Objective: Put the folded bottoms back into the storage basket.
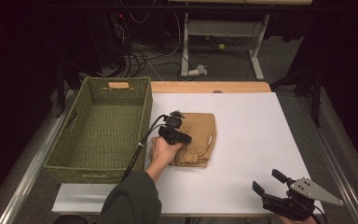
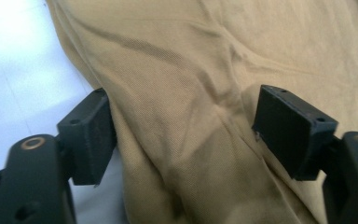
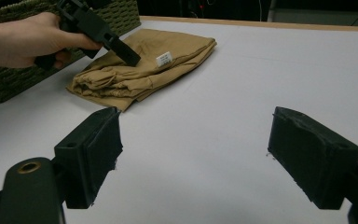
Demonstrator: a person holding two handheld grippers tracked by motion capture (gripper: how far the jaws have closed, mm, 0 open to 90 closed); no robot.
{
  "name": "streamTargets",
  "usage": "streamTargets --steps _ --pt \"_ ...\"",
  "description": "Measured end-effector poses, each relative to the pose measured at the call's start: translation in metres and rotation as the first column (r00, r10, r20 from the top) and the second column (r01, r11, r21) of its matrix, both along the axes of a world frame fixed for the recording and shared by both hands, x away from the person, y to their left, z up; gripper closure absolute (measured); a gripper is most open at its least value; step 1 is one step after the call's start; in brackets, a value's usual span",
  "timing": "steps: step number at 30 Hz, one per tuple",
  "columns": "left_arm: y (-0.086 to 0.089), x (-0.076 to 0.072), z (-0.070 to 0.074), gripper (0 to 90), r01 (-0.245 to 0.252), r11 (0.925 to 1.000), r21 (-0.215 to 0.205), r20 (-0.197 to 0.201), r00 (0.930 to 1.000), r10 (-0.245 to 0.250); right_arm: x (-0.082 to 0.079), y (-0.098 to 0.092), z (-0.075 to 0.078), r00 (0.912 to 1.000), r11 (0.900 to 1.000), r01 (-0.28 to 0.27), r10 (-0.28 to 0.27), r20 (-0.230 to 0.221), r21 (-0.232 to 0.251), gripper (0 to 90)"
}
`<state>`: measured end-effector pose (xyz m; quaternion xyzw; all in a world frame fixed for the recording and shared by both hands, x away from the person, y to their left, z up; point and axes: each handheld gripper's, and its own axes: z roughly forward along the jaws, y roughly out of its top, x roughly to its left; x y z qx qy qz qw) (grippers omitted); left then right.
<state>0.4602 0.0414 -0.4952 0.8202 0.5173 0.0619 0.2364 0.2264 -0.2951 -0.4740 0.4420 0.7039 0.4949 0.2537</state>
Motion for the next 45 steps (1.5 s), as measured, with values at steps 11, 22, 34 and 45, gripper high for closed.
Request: streamTargets --steps 11,22,34,45 --pt "-0.005 -0.005 0.003 55.3 0.053 0.9986 -0.008 0.005 0.9986 -0.053 0.0 0.001 0.0 1.0 1.0 -0.003 0.003 0.004 0.001 18.5" --pt "-0.003 -0.004 0.004 74.3 0.067 0.9958 -0.062 -0.036 0.9969 -0.07 0.001 0.0 0.0 0.9999 1.0 -0.01 0.01 0.0 -0.001 18.5" --pt "-0.001 -0.005 0.006 77.2 0.089 0.9931 -0.077 -0.019 0.9957 -0.09 0.0 -0.001 0.0 1.0 1.0 -0.009 0.009 0.0 0.005 18.5" --pt "0.001 -0.009 0.022 78.1 0.115 0.9852 -0.127 0.01 0.9933 -0.115 0.0 -0.002 0.0 1.0 1.0 -0.008 0.008 0.0 0.009 18.5"
